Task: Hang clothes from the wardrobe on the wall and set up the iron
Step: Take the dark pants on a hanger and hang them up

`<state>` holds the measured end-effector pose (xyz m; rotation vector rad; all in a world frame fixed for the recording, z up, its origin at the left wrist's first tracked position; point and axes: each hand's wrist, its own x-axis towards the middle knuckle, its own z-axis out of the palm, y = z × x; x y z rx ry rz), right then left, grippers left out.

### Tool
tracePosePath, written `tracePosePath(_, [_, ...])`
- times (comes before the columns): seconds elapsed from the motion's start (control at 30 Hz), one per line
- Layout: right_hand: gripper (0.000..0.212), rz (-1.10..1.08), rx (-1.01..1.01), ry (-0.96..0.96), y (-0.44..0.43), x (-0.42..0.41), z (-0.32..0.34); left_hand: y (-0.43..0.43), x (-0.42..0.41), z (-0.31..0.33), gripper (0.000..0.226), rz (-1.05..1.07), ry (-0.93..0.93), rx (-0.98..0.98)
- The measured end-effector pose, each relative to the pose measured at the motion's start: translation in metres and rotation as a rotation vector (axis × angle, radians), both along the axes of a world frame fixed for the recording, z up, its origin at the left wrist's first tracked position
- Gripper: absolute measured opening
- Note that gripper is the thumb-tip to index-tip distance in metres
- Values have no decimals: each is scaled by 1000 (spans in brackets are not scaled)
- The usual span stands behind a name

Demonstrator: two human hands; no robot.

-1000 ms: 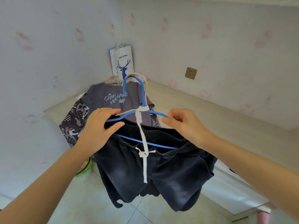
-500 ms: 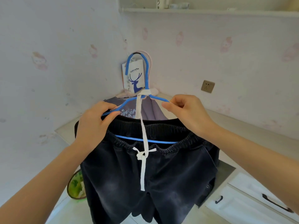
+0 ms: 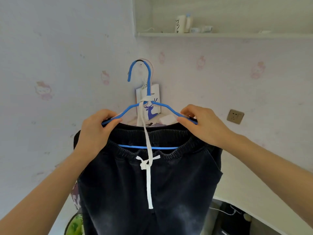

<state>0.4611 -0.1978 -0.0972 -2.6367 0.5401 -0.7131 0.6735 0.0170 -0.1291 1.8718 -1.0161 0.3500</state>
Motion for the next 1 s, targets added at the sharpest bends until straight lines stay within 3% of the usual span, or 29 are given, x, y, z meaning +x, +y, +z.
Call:
tracePosePath(0.27, [17, 66, -35, 37, -93, 60, -9, -67, 63, 17, 4, 87, 19, -4])
tracePosePath(0.67, [25, -76, -194, -110, -166, 173, 11, -141, 155, 53, 16, 257, -67, 49])
tracePosePath(1.0, [24, -124, -13, 71, -210, 259, -77, -184, 236, -25, 14, 214, 94, 272])
